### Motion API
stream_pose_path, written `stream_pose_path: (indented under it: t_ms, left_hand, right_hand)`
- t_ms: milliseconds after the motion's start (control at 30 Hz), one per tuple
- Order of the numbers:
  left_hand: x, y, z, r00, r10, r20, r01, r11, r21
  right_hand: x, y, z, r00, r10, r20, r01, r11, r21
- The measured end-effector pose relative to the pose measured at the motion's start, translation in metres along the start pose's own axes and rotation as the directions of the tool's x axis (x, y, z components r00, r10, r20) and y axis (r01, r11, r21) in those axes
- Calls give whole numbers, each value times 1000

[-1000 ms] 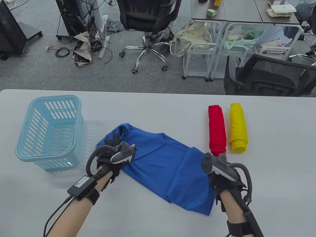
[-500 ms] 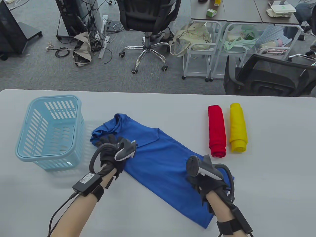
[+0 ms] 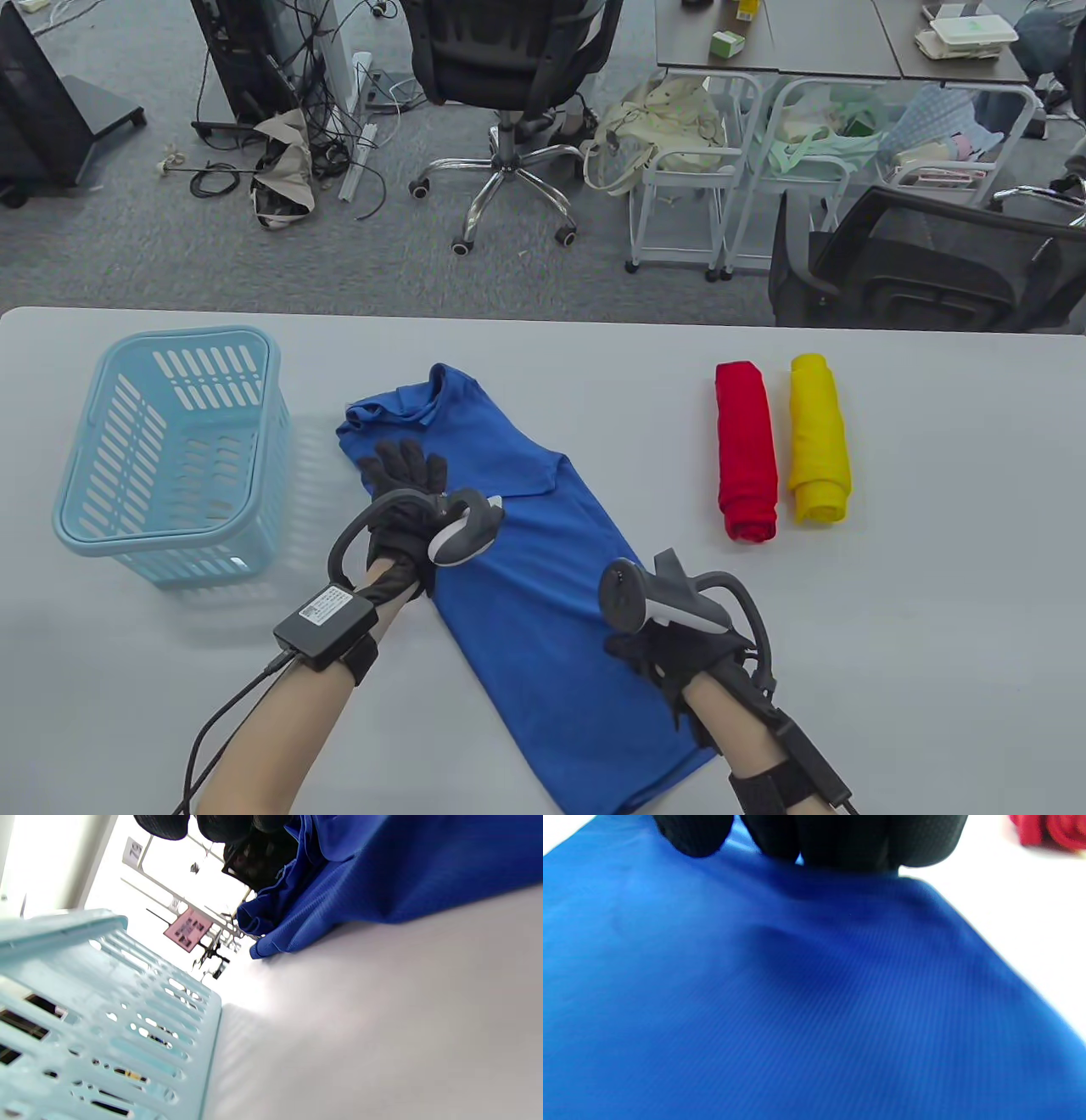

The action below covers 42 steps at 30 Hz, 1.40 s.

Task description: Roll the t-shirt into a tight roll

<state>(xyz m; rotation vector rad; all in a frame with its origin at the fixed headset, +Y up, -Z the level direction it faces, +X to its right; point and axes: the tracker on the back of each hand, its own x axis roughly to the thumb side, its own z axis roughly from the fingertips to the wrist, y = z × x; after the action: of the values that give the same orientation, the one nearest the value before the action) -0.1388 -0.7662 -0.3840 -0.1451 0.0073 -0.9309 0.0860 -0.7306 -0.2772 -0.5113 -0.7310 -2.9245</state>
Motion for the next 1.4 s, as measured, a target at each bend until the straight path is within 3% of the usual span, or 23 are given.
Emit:
stream_pose_path:
  t_ms: [67,133,200,300,367,433,467,533,567,633,667,700,800,867,1033,1200,1400]
  left_hand:
    - [-2,-2,10,970,222,97,-213,973,-90]
    - [-1,-14,17,844,503,186,-440,847,-298]
    - [6,-26,21,740,639,208,-505,733,-455]
    - [12,-38,20,769,576,278,-438,791,-428]
    - [10,-40,19,757,602,255,-458,767,-450]
    - [9,-35,21,864,462,201,-378,858,-347]
    - [8,-30,25,917,354,182,-307,920,-244]
    - [9,-22,33,933,298,200,-266,948,-172]
    - [10,-20,38,918,303,256,-268,949,-163]
    - [15,-28,43,801,465,378,-360,878,-317]
    - [15,-36,46,748,559,358,-412,814,-410]
    - [17,-42,52,740,581,338,-416,791,-449]
    - [19,-46,60,739,549,391,-390,821,-416]
    - [21,-46,66,732,551,401,-382,819,-429]
    - [24,-48,75,711,555,432,-384,821,-422]
    - [23,-51,76,684,603,412,-438,790,-429]
    - [23,-53,73,663,621,418,-451,777,-440]
  right_hand:
    - [2,0,-2,1000,-19,6,19,1000,-17]
    - [-1,4,-9,998,-67,-7,67,997,-31]
    - [-2,12,-19,997,-77,24,78,997,-6]
    - [5,24,-25,998,-41,37,39,997,66]
    - [13,19,-19,999,41,28,-41,999,13]
    - [26,19,-13,994,104,22,-104,994,-21]
    - [34,20,-10,988,155,22,-155,987,-32]
    - [47,20,-2,975,219,42,-217,975,-49]
    - [52,19,3,973,226,52,-223,973,-60]
    - [56,16,9,974,215,65,-211,975,-63]
    - [53,13,10,980,188,68,-184,981,-54]
    - [47,9,8,987,145,62,-143,989,-43]
    - [21,0,-5,998,-53,24,54,998,-24]
    - [11,-5,-12,996,-91,-18,90,994,-63]
    - [11,-21,-34,996,-65,-62,58,992,-112]
    - [29,-28,-78,1000,-7,-20,7,1000,-7]
    - [34,-36,-107,995,71,-70,-74,997,-38]
